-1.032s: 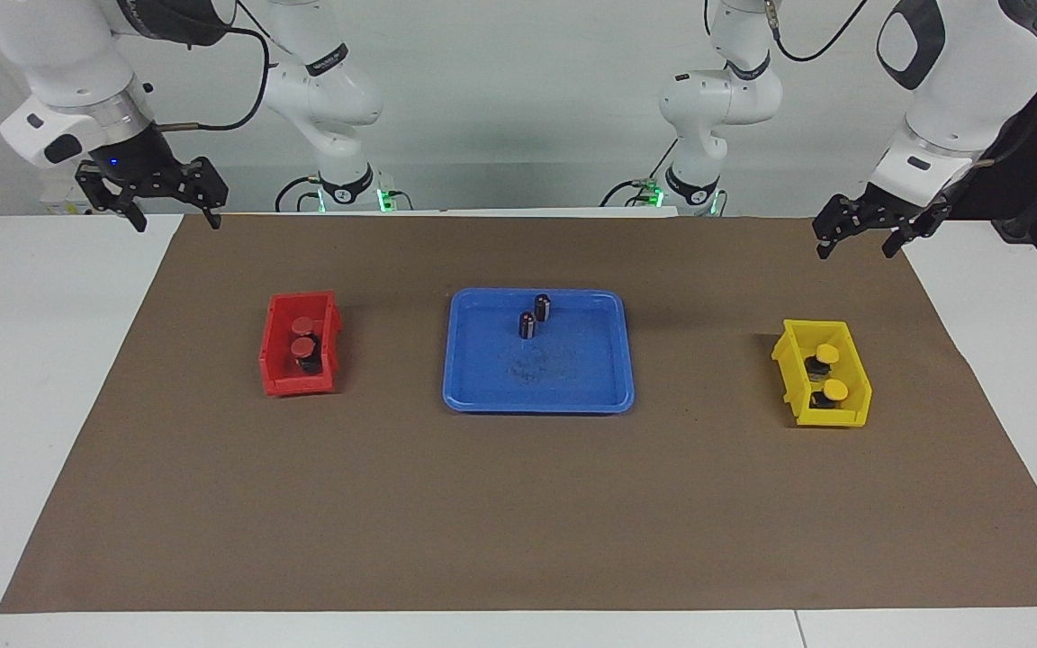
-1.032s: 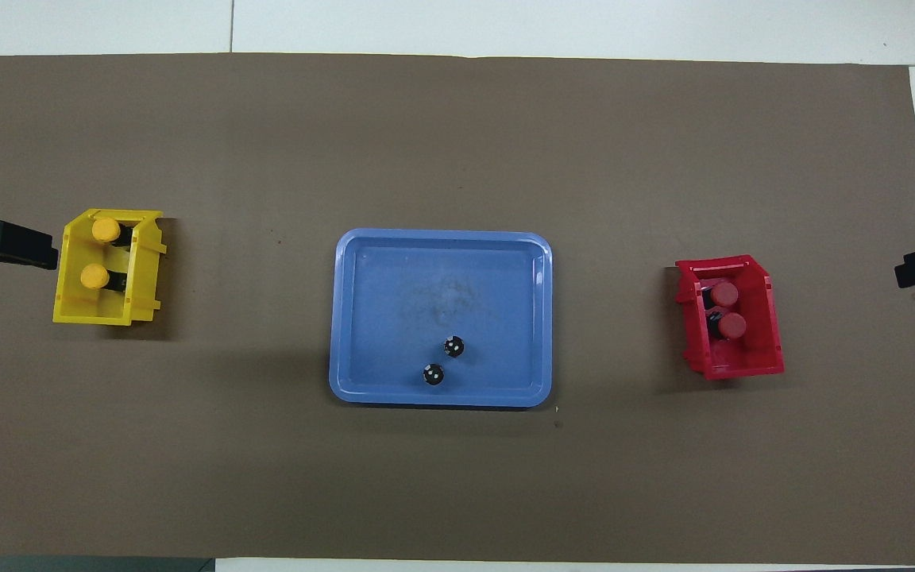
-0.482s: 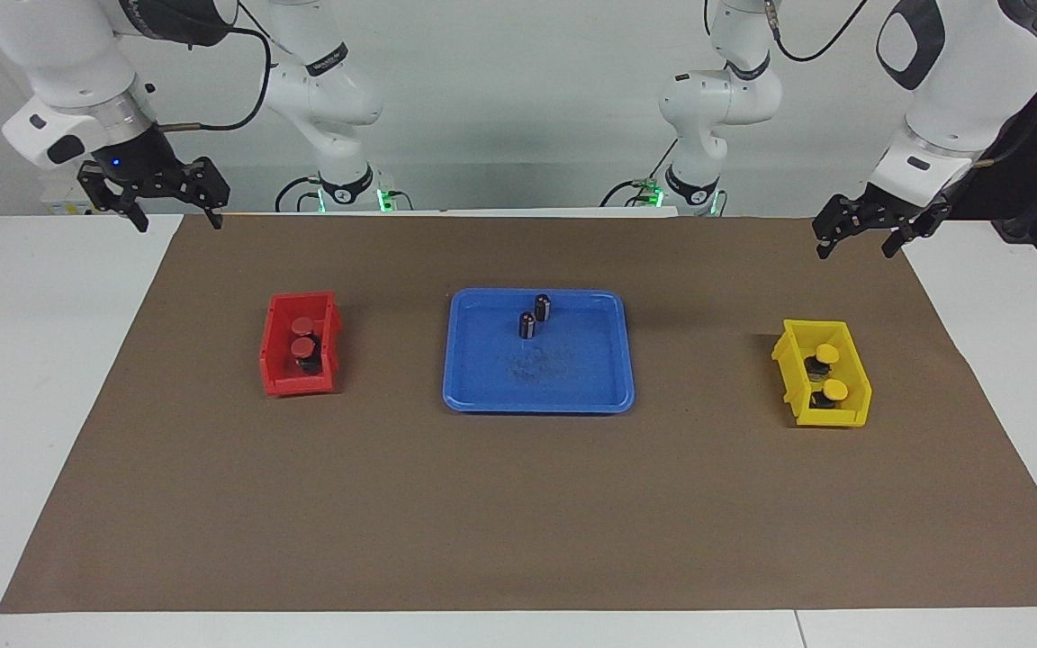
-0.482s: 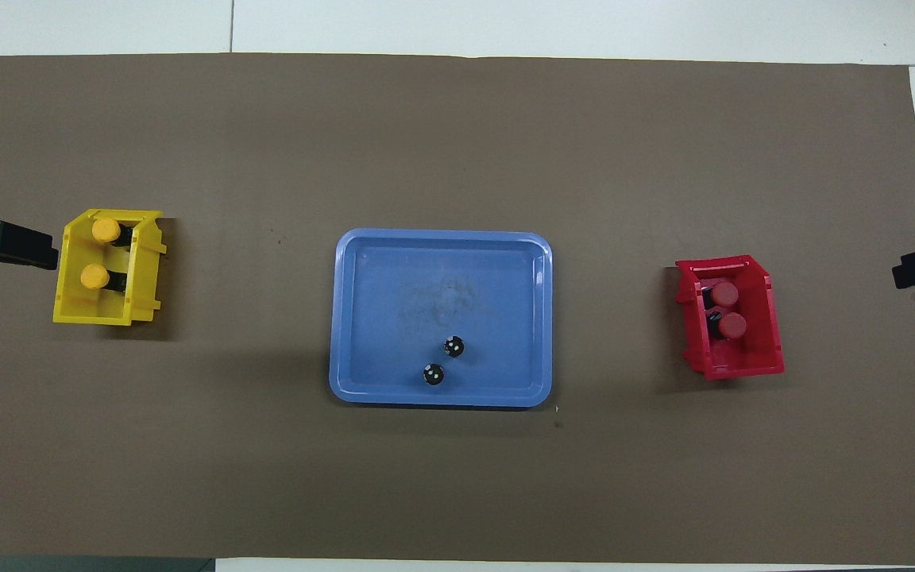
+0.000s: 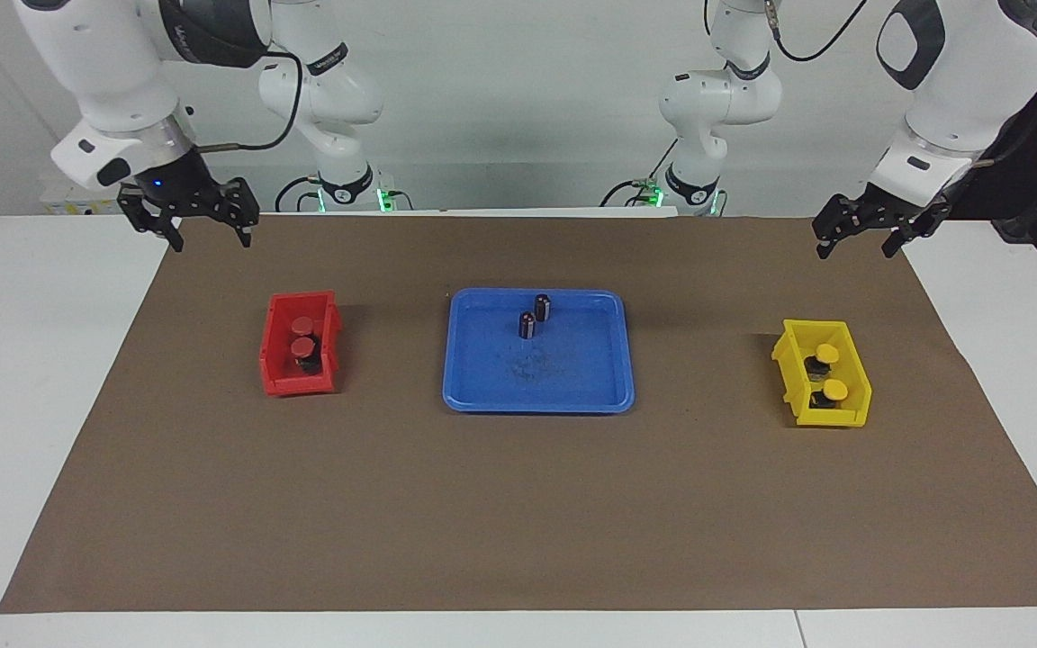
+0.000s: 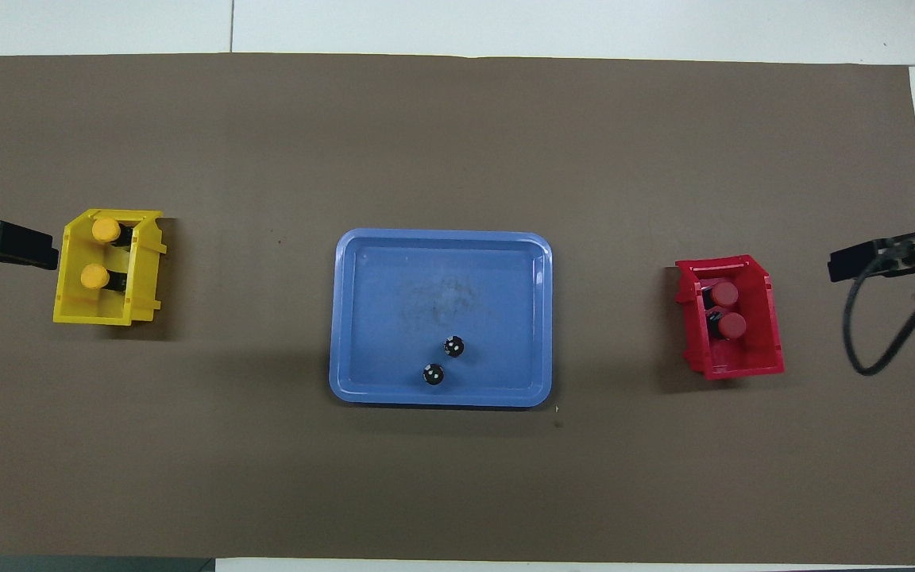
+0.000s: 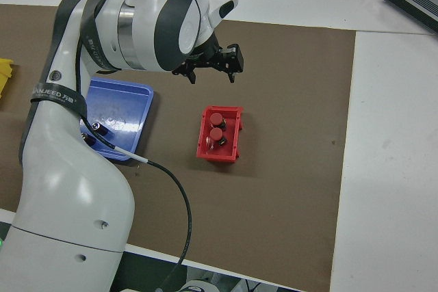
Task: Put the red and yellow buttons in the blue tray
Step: 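Reach into the red holder and grasp a red button with the right gripper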
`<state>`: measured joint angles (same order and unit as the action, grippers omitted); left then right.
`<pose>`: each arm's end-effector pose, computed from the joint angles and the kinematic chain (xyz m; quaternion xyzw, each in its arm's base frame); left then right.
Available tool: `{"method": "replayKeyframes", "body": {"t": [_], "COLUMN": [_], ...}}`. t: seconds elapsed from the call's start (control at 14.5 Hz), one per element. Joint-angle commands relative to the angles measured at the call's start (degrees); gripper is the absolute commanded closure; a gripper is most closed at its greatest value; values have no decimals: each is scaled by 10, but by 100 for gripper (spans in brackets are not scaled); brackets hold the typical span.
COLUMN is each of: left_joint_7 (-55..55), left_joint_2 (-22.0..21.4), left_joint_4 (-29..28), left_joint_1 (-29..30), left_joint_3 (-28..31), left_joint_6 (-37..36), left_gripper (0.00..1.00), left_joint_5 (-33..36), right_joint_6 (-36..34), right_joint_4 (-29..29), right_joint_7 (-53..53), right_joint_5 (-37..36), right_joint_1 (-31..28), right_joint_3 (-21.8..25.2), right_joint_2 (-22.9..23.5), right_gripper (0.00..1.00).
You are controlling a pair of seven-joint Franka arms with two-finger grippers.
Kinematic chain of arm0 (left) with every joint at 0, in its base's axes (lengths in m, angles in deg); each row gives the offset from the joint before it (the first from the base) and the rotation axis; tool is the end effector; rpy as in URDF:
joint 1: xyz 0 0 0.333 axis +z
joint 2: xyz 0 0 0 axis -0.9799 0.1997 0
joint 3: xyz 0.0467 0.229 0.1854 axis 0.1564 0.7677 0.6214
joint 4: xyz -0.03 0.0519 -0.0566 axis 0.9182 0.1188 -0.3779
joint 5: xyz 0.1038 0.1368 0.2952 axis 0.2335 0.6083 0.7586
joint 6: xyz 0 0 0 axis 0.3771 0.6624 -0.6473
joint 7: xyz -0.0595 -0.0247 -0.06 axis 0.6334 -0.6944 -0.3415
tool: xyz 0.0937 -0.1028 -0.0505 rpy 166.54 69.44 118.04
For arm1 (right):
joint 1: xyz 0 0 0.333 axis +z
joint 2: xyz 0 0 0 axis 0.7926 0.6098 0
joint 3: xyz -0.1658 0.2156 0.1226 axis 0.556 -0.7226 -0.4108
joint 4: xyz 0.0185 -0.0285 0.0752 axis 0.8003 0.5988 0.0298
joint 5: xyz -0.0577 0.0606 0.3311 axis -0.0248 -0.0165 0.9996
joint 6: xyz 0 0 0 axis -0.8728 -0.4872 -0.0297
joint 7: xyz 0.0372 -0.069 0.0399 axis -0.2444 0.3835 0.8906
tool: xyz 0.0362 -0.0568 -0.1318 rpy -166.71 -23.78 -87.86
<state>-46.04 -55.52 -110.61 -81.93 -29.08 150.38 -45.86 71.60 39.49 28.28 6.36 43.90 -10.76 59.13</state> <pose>0.4821 -0.0259 0.5470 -0.9983 0.0548 0.0101 0.0185 0.4764 0.0030 0.5232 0.9989 0.0433 0.0005 0.0199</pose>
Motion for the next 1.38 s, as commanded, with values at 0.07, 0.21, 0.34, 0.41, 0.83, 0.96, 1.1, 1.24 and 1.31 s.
{"method": "replayKeyframes", "body": {"t": [0.07, 0.21, 0.34, 0.41, 0.83, 0.96, 1.1, 1.24, 1.31], "left_joint_7": [2, 2, 4, 3, 2, 1, 2, -2, -1], "left_joint_2": [-15, -15, -15, -16, -14, -13, -13, -8, -7], "left_joint_4": [-12, -12, -13, -14, -9, -9, -10, -5, -3], "left_joint_1": [0, 0, 0, -4, 0, 4, 9, 10, 9], "left_joint_3": [1, 1, 0, -1, 0, 1, 2, 2, 2], "left_joint_6": [-5, -5, -6, -9, -5, -3, -1, 24, 28], "left_gripper": [0, 0, 0, 0, 0, 0, 0, 0, 0], "left_joint_5": [8, 8, 8, 8, 8, 8, 8, 5, 5], "right_joint_6": [110, 135, 193, 217, 291, 309, 328, 338, 341], "right_joint_4": [107, 109, 142, 162, 208, 227, 243, 255, 257], "right_joint_7": [-21, -20, -20, -20, -33, -32, -32, -32, -31], "right_joint_5": [29, 29, 29, 29, 29, 29, 29, 29, 29], "right_joint_1": [7, 2, 1, 0, 3, 2, 3, 5, 4], "right_joint_3": [1, 1, 1, 1, 1, 1, 1, 1, 1], "right_joint_2": [-13, 24, 36, 38, 50, 51, 54, 52, 51], "right_gripper": [24, 31, 32, 34, 38, 38, 38, 38, 38]}}
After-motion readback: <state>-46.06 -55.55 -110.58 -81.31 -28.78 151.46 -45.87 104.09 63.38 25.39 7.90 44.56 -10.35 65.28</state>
